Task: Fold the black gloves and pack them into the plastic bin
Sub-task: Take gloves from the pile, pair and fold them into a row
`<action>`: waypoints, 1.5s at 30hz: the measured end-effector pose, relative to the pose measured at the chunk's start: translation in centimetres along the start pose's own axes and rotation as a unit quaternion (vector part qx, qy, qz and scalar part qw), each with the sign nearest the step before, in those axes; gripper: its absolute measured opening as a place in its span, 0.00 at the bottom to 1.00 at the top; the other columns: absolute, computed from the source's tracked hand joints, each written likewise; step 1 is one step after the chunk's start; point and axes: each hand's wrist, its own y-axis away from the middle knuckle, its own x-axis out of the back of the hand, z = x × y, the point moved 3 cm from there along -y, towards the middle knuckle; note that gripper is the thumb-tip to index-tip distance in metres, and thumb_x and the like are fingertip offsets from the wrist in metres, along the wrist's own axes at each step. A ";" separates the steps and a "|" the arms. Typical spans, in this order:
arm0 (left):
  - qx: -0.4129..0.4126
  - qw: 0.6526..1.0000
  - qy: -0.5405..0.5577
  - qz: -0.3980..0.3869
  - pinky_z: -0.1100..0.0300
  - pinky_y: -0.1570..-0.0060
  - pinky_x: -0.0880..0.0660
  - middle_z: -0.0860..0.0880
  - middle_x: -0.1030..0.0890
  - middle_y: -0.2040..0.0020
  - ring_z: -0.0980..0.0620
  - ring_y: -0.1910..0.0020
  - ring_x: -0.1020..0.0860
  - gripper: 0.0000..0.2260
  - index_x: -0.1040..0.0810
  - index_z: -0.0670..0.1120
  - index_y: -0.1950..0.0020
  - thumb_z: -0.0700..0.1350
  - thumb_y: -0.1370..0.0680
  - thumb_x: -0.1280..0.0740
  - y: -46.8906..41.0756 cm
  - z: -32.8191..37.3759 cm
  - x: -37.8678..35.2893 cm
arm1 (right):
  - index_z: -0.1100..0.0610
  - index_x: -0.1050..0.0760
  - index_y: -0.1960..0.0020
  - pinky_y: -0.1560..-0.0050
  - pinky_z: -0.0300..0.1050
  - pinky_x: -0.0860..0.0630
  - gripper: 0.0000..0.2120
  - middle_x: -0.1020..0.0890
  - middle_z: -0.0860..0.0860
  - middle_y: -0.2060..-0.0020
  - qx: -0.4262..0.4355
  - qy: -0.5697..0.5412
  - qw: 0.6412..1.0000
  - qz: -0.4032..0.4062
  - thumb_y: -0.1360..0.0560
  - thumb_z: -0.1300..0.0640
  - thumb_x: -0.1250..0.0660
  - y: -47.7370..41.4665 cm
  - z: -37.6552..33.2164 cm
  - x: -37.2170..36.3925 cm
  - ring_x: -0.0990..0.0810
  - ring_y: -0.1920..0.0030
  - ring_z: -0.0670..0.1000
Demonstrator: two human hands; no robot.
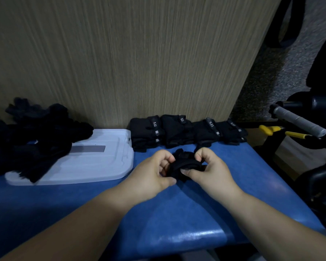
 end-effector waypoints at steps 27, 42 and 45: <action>-0.026 0.976 -0.111 0.188 0.74 0.62 0.33 0.57 0.31 0.55 0.62 0.61 0.29 0.08 0.32 0.55 0.53 0.45 0.23 0.33 0.3 0.9 0.8 | 0.53 0.37 0.65 0.73 0.36 0.37 0.18 0.31 0.43 0.76 -0.038 -0.021 0.999 0.017 0.31 0.61 0.26 -0.2 1.3 -0.1 0.35 0.72 0.46; 0.066 0.992 0.063 0.088 0.61 0.46 0.23 0.57 0.17 0.50 0.60 0.53 0.18 0.13 0.25 0.61 0.50 0.41 0.23 0.33 0.3 1.0 -0.1 | 0.54 0.36 0.63 0.63 0.48 0.33 0.15 0.25 0.55 0.69 -0.095 -0.095 0.991 0.009 0.28 0.58 0.29 -0.1 0.9 -0.1 0.31 0.67 0.51; 0.059 0.992 0.075 0.083 0.51 0.45 0.22 0.58 0.18 0.54 0.56 0.54 0.18 0.12 0.21 0.61 0.51 0.42 0.25 0.31 0.2 0.9 -0.1 | 0.54 0.36 0.64 0.65 0.46 0.33 0.16 0.25 0.54 0.69 -0.088 -0.071 0.993 0.016 0.28 0.59 0.29 -0.1 0.8 0.0 0.31 0.69 0.50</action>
